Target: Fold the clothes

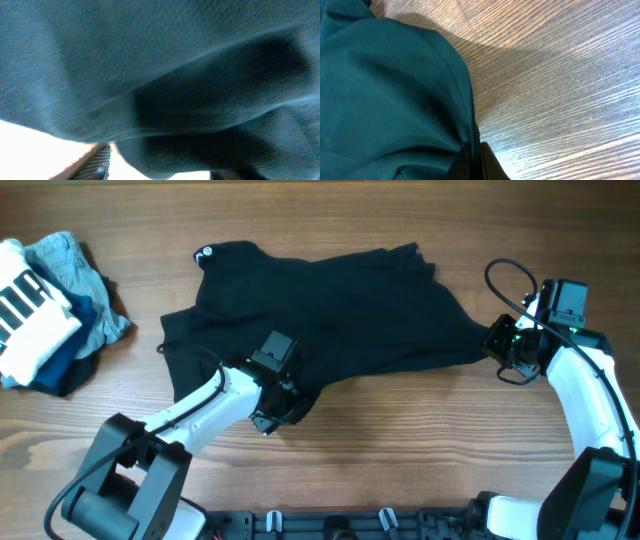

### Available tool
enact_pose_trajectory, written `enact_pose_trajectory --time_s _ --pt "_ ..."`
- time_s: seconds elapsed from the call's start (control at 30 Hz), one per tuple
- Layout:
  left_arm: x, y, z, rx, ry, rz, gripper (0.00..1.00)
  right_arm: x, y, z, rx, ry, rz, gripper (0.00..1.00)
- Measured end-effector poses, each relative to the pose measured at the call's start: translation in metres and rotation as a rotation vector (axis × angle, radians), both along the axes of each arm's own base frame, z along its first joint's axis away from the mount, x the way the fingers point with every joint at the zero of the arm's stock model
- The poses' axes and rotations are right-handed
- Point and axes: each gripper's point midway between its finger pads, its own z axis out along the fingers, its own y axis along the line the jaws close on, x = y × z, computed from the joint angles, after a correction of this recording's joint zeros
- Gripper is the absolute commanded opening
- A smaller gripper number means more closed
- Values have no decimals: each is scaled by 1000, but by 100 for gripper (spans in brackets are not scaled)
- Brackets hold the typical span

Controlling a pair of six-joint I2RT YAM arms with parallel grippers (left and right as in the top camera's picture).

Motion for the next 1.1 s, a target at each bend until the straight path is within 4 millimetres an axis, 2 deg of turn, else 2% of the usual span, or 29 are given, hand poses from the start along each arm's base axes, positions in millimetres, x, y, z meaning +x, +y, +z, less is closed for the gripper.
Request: enact_pose_trajectory --time_s 0.07,0.23,0.33,0.4,0.47,0.6,0.77,0.87,0.97,1.1 --pt "4 -2 -1 -8 -12 10 4 0 0 0 0 2 0 4" --pt "7 -2 -2 -11 -29 -48 4 -1 0 0 1 3 0 4" --pt "-2 21 8 29 26 -73 4 -3 1 -1 3 11 0 4" --pt "-4 42 27 42 48 -71 4 -6 1 -2 6 26 0 4" --pt "1 64 57 33 19 -49 4 -7 2 -3 8 31 0 4" --pt "27 91 123 -46 -232 -38 4 -11 3 -1 13 53 4 4" --pt "27 94 168 -113 -433 -105 4 0 1 29 -9 -13 20 4" --pt "29 94 185 -124 -528 -128 4 -6 1 36 -24 -10 23 4" --pt "28 89 190 -156 -543 -146 4 -15 -5 32 -59 32 11 4" --pt "20 72 187 -231 -502 -191 4 -19 -11 30 -96 55 0 4"
